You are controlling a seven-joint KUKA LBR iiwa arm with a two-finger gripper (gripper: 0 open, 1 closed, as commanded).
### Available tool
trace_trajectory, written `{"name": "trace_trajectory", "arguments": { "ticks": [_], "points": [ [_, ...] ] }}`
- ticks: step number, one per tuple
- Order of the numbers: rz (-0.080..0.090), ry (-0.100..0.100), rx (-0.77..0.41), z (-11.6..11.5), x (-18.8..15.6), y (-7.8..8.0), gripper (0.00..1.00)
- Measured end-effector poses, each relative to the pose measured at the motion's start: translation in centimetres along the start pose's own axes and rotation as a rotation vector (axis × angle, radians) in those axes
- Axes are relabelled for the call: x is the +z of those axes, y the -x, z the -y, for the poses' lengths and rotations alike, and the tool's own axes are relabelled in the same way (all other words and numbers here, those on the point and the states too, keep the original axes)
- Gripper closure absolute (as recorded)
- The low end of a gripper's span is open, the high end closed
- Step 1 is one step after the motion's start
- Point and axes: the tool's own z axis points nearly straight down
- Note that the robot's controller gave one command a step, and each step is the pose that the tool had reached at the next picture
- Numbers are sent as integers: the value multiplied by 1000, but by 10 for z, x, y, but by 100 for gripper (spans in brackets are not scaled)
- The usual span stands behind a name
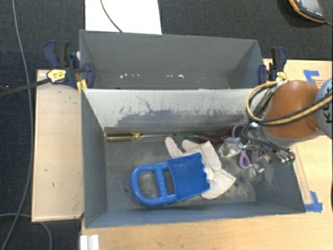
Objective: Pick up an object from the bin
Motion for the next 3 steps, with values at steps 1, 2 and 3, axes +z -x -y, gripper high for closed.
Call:
{"name": "trace_trajectory", "arguments": {
  "ticks": [1,2,3],
  "points": [
    [-4,1,-162,-31,2,9,0],
    [10,-9,-364,-59,2,-46,0],
    [7,-3,-591,-141,4,57,100]
  ]
}}
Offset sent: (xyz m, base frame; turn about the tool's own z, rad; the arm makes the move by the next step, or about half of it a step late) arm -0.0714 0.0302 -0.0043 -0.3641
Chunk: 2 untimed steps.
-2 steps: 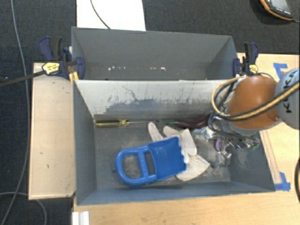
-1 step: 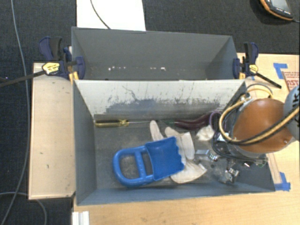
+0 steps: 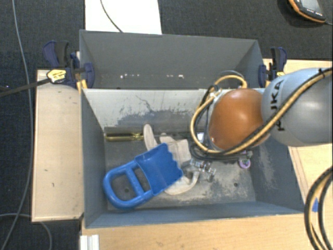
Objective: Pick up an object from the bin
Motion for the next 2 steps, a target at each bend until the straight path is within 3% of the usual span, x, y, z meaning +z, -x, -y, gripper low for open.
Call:
{"name": "trace_trajectory", "arguments": {
  "ticks": [1,2],
  "points": [
    [0,0,2,0,0,0,100],
    [0,3,-20,1,-98,-7,100]
  ]
}}
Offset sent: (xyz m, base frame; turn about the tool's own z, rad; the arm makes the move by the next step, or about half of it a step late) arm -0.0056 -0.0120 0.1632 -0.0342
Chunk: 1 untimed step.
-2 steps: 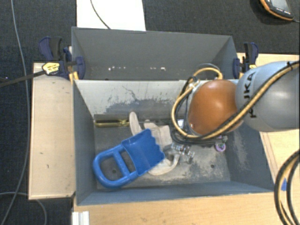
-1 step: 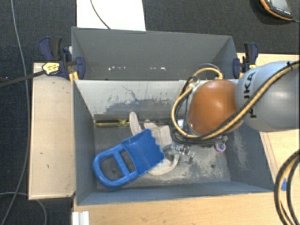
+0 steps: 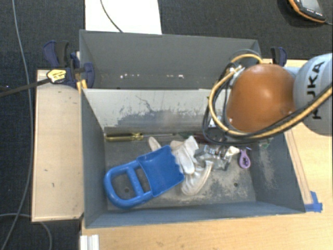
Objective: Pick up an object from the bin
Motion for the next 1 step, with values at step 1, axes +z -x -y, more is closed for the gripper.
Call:
{"name": "trace_trajectory", "arguments": {
  "ticks": [1],
  "points": [
    [0,-1,25,0,22,11,100]
  ]
}}
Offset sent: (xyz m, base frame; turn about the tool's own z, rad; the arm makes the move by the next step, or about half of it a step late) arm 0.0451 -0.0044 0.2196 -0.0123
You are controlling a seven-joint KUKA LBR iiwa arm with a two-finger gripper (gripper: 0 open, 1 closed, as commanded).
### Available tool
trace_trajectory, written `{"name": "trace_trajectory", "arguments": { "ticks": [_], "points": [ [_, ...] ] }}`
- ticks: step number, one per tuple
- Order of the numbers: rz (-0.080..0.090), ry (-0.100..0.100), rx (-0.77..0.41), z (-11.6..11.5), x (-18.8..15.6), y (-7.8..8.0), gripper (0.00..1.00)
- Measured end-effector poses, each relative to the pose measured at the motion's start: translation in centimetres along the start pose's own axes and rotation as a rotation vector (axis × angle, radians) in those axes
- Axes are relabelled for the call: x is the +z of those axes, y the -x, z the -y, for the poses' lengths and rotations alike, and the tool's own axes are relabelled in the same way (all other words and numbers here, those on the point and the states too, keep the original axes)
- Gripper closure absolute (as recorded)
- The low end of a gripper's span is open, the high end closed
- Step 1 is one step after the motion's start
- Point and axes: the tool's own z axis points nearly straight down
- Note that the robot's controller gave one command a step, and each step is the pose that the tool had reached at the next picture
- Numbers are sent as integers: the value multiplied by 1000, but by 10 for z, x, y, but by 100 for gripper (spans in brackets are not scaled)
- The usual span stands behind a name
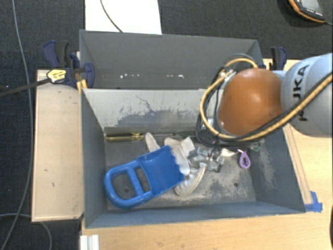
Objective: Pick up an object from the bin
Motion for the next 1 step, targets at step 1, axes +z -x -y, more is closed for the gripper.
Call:
{"name": "trace_trajectory", "arguments": {
  "ticks": [1],
  "points": [
    [0,2,-10,16,-81,4,100]
  ]
}}
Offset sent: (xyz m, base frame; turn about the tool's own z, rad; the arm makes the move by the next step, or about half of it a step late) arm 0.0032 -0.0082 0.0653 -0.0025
